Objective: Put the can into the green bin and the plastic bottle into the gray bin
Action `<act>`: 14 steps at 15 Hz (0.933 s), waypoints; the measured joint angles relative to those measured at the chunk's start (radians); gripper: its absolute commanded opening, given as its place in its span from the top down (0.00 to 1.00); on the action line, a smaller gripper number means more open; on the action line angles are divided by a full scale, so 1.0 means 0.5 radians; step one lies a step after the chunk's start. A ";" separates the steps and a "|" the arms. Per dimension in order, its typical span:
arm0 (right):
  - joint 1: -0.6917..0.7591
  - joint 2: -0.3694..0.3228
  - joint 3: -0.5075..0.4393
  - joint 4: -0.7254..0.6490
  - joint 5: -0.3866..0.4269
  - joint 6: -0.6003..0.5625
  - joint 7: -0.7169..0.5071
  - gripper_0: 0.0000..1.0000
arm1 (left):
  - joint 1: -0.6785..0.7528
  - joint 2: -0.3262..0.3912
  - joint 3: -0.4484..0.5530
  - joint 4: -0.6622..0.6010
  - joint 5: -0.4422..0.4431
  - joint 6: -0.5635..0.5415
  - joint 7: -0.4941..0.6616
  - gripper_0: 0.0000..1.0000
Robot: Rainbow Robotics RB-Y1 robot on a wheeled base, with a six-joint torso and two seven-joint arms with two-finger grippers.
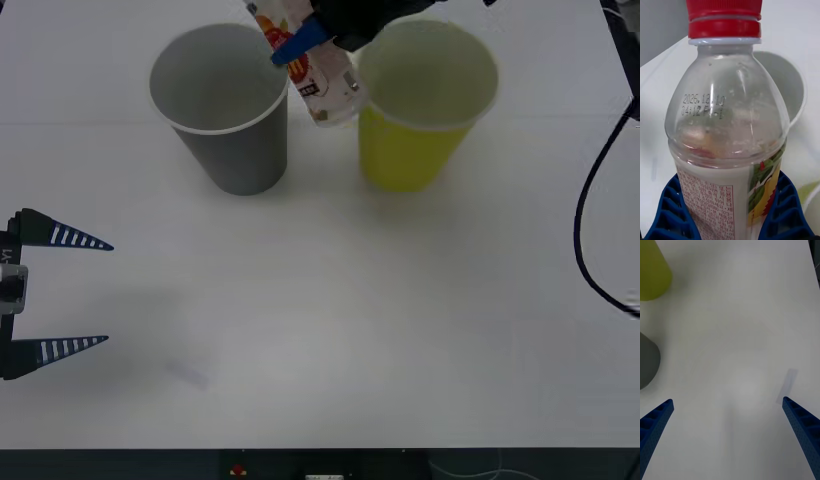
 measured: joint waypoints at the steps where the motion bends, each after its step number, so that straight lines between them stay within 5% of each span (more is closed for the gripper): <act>1: -0.071 0.084 0.009 0.103 0.077 0.014 0.000 1.00 | 0.000 0.000 0.000 0.000 0.000 0.000 0.000 0.00; 6: -0.322 0.428 0.105 0.569 0.413 0.231 0.007 1.00 | 0.000 0.000 0.000 0.000 0.000 0.000 0.000 0.00; 14: -0.384 0.588 0.398 0.971 0.506 0.780 0.045 1.00 | 0.000 0.000 0.000 0.000 0.000 0.000 0.000 0.00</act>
